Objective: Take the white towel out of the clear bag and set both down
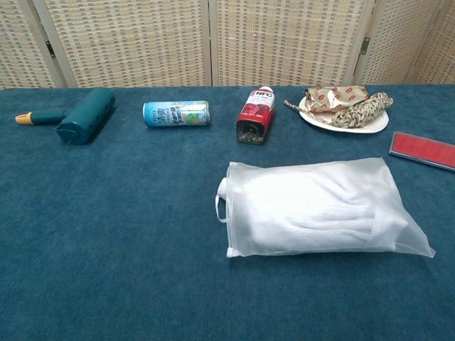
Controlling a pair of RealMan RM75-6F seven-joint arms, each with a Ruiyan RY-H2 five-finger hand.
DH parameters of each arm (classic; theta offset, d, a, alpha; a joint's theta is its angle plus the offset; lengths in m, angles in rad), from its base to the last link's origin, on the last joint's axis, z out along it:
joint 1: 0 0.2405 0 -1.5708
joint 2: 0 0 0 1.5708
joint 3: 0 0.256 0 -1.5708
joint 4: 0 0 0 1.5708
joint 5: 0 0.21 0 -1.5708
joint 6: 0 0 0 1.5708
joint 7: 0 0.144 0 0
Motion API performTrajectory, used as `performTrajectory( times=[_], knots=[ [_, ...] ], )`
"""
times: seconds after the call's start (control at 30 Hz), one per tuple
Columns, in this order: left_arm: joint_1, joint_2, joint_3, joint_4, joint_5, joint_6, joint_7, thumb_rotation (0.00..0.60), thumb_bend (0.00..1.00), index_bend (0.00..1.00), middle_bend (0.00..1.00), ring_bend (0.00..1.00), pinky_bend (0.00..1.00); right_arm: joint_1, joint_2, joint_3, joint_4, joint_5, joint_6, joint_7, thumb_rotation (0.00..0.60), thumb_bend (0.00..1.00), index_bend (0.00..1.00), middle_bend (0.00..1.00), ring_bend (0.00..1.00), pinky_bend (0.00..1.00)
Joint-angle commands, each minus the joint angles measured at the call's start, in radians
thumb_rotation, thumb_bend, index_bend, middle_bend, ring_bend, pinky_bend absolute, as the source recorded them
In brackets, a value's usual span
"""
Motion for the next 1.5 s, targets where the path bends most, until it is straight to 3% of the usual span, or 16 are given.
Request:
performTrajectory(
  times=[0.03, 0.3, 0.5, 0.63, 1.13, 1.5],
  knots=[
    [0.001, -0.001, 0.002, -0.002, 0.004, 0.001, -0.008, 0.6, 0.39, 0.35, 0.47, 0.49, 0.67, -0.003, -0.007, -0.003, 0.001, 0.0, 0.001, 0.004, 0.6, 0.0, 0.07, 0.14, 0.07, 0.25],
    [-0.005, -0.01, 0.0, 0.004, 0.006, -0.003, -0.011, 0.6, 0.39, 0.35, 0.47, 0.49, 0.67, 0.014, -0.035, -0.002, -0.003, -0.012, -0.02, -0.012, 0.6, 0.0, 0.07, 0.09, 0.06, 0.24],
    [0.003, -0.018, 0.011, 0.006, 0.017, 0.004, -0.02, 0.6, 0.39, 0.35, 0.47, 0.49, 0.67, 0.06, -0.075, 0.004, -0.044, -0.01, -0.089, -0.068, 0.6, 0.0, 0.0, 0.0, 0.0, 0.17],
    [0.003, -0.02, 0.01, 0.018, 0.009, 0.0, -0.029, 0.6, 0.39, 0.35, 0.47, 0.49, 0.67, 0.096, -0.107, 0.011, -0.068, 0.007, -0.146, -0.127, 0.6, 0.0, 0.0, 0.0, 0.0, 0.13],
    [0.005, -0.032, 0.017, 0.036, 0.017, 0.0, -0.04, 0.6, 0.39, 0.35, 0.47, 0.49, 0.67, 0.186, -0.268, 0.042, -0.063, 0.118, -0.264, -0.314, 0.6, 0.0, 0.0, 0.0, 0.0, 0.06],
    [0.003, -0.037, 0.022, 0.041, 0.019, -0.006, -0.044, 0.6, 0.39, 0.35, 0.47, 0.49, 0.67, 0.252, -0.389, 0.078, -0.014, 0.279, -0.328, -0.455, 0.6, 0.0, 0.0, 0.0, 0.0, 0.02]
  ],
)
